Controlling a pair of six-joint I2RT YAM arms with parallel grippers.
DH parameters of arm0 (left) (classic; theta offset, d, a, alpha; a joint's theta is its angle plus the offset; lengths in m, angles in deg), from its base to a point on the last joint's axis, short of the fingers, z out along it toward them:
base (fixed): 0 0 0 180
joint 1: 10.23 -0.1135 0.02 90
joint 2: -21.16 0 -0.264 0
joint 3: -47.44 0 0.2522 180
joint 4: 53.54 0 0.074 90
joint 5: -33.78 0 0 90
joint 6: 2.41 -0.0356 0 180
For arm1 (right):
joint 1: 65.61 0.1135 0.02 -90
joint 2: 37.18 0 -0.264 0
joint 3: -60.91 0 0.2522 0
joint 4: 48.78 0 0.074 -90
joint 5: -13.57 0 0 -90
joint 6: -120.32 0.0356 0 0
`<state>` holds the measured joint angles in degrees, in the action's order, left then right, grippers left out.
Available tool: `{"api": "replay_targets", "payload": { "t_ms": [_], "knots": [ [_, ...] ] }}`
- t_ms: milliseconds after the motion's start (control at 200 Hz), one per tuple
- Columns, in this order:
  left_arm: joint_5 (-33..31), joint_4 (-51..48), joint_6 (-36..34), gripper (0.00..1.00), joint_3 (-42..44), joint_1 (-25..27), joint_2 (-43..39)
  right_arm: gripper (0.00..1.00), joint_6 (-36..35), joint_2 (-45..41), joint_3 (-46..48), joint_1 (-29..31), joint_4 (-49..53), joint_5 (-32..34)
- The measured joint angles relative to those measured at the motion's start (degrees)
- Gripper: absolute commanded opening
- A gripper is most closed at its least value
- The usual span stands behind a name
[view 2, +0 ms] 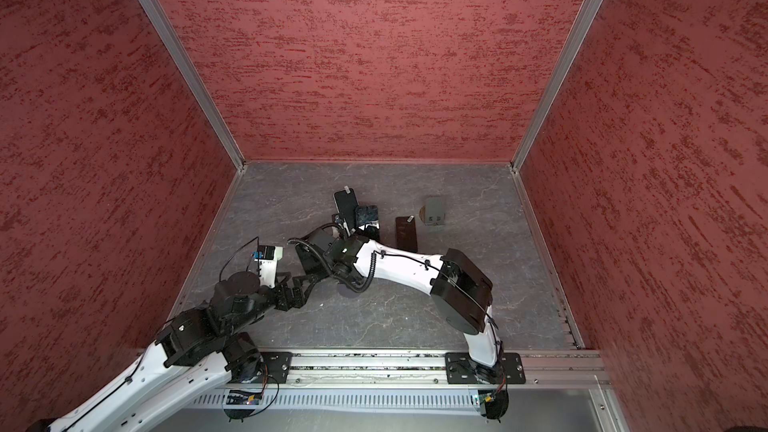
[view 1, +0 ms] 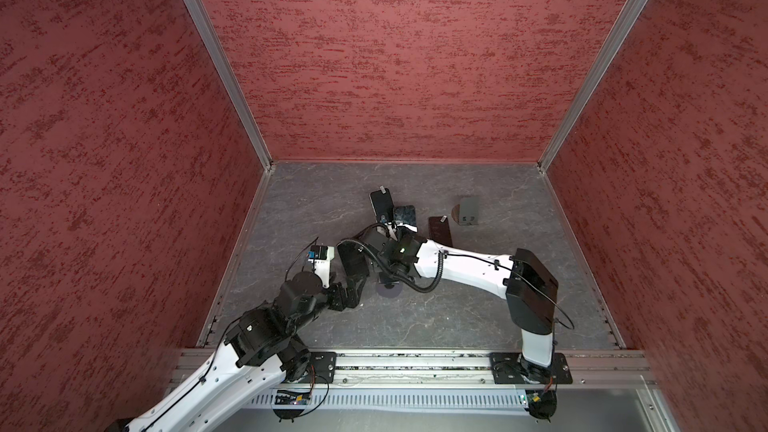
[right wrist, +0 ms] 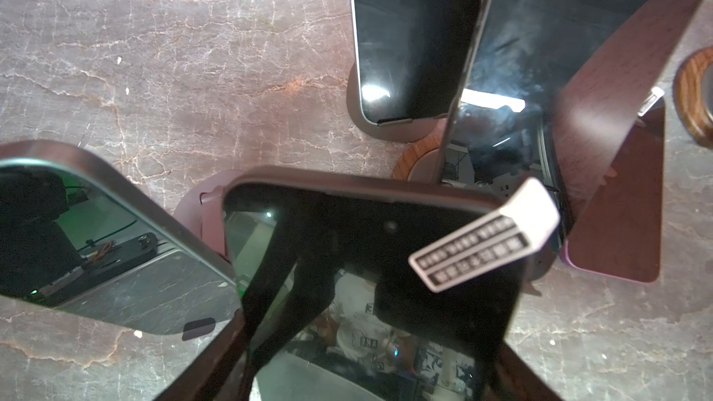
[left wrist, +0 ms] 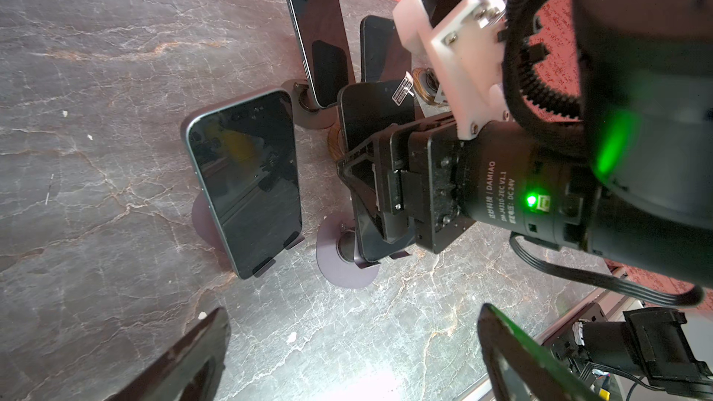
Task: Remove the phone from the phone stand
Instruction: 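Lift the black phone up off the grey stand with the right gripper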
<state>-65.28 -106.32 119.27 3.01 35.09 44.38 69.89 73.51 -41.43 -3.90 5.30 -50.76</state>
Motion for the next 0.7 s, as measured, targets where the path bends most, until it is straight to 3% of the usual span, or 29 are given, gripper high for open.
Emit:
{"api": "replay_targets", "payload": {
  "t_ms": [401, 701],
  "knots": [
    [0.6, 0.9, -0.1, 1.00, -0.3, 0.0, 4.3, 0.67, -3.0, -4.4, 1.6, -0.2, -3.1, -1.4],
    [1.5, 3.1, -0.3, 1.00, -0.5, 0.0, 4.9, 0.67, -3.6, -9.7, 9.1, -3.2, -6.7, -5.9]
  ]
}}
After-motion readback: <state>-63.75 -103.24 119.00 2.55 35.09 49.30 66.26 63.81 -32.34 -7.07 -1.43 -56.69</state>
